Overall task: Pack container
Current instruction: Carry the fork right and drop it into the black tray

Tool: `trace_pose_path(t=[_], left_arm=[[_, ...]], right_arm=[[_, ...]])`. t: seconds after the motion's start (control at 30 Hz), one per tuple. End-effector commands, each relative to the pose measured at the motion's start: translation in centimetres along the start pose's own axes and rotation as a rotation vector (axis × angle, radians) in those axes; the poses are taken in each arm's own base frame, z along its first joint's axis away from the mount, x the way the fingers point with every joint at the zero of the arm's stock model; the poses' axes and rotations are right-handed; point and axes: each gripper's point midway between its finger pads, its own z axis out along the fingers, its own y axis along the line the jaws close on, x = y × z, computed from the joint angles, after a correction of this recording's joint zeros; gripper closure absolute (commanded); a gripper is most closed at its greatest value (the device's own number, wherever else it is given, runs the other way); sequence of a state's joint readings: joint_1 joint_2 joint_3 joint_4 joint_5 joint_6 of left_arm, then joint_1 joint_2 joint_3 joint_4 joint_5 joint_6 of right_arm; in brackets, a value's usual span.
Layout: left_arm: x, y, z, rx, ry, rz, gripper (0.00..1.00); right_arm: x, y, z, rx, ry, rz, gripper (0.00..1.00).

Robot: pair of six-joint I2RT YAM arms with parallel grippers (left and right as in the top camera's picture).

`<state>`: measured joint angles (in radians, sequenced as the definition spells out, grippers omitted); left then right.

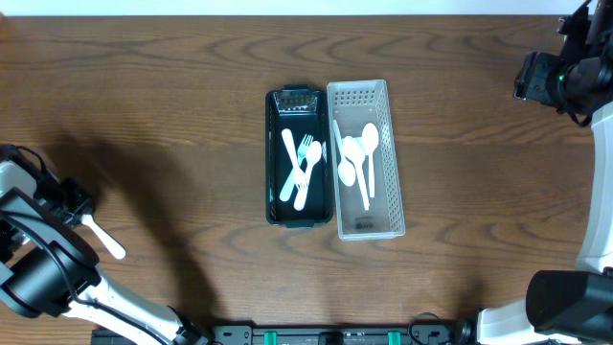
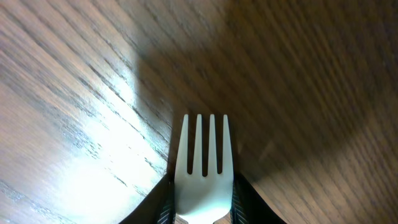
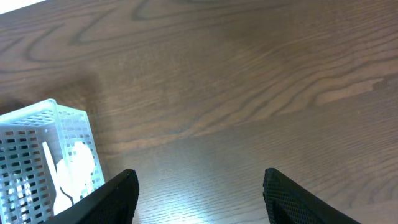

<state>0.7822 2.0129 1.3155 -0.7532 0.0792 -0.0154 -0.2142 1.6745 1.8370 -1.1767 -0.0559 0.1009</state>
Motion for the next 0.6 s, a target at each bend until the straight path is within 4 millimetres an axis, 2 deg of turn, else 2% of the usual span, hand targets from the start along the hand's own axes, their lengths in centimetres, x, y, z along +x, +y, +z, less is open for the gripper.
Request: trace_pose_path(t=[0.0, 0.07, 0.13, 0.27, 0.33, 0.43, 0.5, 0.57], left_arm=[[1.3, -1.2, -0.3, 0.011, 0.024, -0.009, 0.81], [0.8, -2.7, -2.3, 0.029, -0.025, 0.026, 0.85], [0.7, -5.0, -5.2, 0.056, -0.088, 0.083, 0.86], [2.6, -11.3, -12.3, 0.119, -0.229, 0.205, 0.88], [4.4, -15.0, -16.0, 0.174, -0.303, 0.267, 0.87], [8.3, -21.1, -21.0, 0.291, -0.395, 0.372, 0.87], [11.5, -25.0, -23.3, 0.374, -0.425, 0.452, 0.88], [15.0, -28.4, -24.5, 0.444, -0.43, 0.544, 0.87]], right_arm=[[-0.2, -0.5, 0.1, 0.003, -0.005, -0.001, 0.33], [-0.3, -0.5, 0.1, 0.003, -0.009, -0.001, 0.33], [-0.3, -0.5, 0.1, 0.002, -0.012, -0.001, 0.33], [-0.4, -0.5, 0.1, 0.002, -0.012, -0.001, 0.33], [-0.4, -0.5, 0.1, 0.002, -0.013, -0.001, 0.33], [-0.4, -0.5, 0.1, 0.002, -0.013, -0.001, 0.33], [-0.4, -0.5, 0.1, 0.002, -0.012, -0.001, 0.33], [-0.3, -0.5, 0.1, 0.002, -0.012, -0.001, 0.32]])
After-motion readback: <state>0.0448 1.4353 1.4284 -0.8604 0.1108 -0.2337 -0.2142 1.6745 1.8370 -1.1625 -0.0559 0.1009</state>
